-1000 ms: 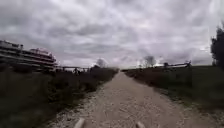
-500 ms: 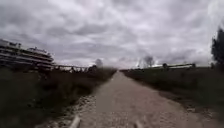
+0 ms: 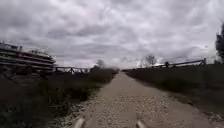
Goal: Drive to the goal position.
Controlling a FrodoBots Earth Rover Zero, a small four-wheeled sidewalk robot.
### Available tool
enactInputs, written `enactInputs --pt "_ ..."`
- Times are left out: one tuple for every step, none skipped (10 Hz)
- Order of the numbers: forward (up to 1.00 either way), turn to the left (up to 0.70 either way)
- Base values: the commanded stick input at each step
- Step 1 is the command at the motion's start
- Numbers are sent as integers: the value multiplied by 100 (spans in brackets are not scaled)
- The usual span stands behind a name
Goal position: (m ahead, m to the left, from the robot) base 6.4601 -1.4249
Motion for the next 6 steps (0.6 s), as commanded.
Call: enactInputs --pt "70 0" --pt "70 0" --pt "70 0" --pt "70 0" --pt "70 0" --pt "70 0"
